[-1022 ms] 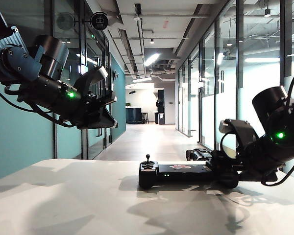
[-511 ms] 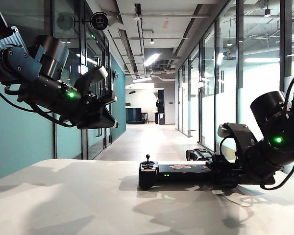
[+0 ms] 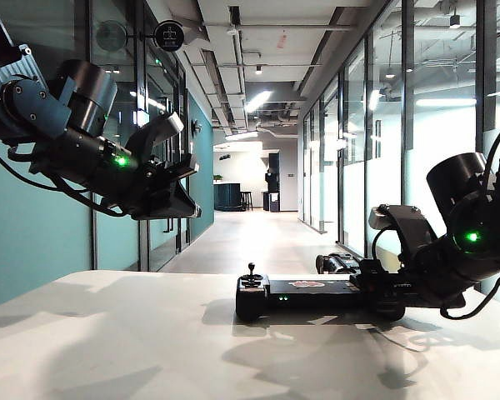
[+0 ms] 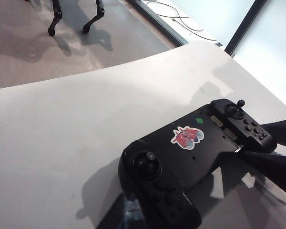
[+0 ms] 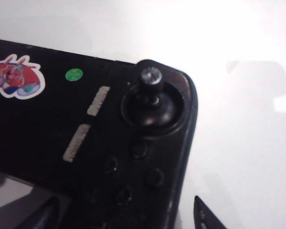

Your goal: Push the left joystick on the remote control sitting on the white table forward to make the robot dog walk in a straight line until it approaches the door.

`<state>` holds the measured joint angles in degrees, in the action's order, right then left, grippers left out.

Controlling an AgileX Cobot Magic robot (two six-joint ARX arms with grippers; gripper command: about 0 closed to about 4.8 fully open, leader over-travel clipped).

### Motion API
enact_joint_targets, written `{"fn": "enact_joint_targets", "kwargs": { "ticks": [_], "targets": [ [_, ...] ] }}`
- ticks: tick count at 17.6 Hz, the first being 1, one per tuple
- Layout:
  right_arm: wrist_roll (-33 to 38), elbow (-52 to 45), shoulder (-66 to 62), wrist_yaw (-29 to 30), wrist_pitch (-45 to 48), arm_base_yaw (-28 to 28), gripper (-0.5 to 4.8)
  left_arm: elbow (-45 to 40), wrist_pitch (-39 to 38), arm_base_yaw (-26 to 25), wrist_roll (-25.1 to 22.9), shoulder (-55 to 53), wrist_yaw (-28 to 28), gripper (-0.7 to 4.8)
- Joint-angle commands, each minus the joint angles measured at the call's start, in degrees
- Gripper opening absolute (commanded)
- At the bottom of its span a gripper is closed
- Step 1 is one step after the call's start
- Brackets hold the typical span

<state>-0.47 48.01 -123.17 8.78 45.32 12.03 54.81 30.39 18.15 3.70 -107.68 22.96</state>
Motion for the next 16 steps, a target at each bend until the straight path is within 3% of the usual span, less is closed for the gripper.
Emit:
{"fn": "enact_joint_targets", "kwargs": {
  "ticks": [1, 9, 16],
  "targets": [
    [-0.22, 0.09, 0.15, -0.09, 0.96, 0.07, 2.24, 0.24, 0.46, 0.02, 0.07, 0.2, 0.37, -0.05],
    [-0.61, 0.09, 0.17, -0.11, 2.05, 0.13, 2.09, 0.24, 0.42, 0.02, 1.25, 0.2, 0.42, -0.05],
    [3.93, -0.02, 0.17, -11.15, 5.03, 2.34, 2.05, 0.55, 0.46, 0.04, 0.81, -0.17, 0.46, -0.05]
  ]
}}
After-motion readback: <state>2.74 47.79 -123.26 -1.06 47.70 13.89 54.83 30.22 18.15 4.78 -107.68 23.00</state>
